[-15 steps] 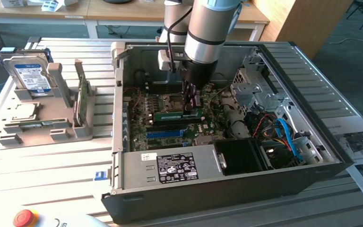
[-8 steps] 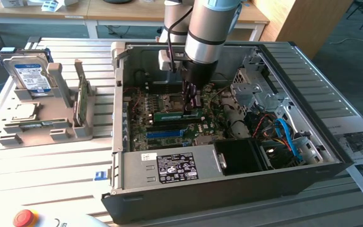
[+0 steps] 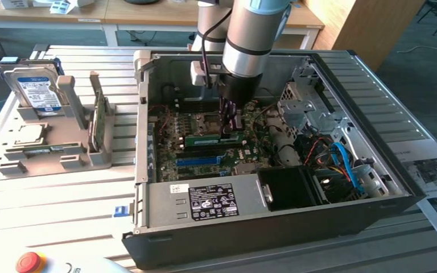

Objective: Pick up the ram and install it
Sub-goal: 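Insert the ram into the slot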

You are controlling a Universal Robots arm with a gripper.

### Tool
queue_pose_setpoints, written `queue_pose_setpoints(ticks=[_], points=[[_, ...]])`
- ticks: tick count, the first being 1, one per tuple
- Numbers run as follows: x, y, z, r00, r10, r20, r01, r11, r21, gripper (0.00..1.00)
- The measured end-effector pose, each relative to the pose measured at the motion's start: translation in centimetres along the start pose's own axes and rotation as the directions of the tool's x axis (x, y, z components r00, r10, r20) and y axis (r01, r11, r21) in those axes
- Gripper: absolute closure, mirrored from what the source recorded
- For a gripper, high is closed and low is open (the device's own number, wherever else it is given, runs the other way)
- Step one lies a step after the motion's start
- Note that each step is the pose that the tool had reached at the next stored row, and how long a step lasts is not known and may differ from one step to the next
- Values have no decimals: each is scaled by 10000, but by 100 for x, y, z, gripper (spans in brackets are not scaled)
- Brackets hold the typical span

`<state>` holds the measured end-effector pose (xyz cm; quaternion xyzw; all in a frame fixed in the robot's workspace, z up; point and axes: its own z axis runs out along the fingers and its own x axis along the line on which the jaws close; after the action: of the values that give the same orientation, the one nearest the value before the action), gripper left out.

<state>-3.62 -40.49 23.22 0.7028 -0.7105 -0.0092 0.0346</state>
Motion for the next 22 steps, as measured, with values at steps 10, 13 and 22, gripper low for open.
queue_pose_setpoints(ticks=[10,13,22], points=[[0,-1,20,10000,0,-4,0,10000,-1,88],[0,-1,25,10000,0,-4,0,10000,-2,88],[-1,-2,22,10000,0,4,0,10000,2,88]])
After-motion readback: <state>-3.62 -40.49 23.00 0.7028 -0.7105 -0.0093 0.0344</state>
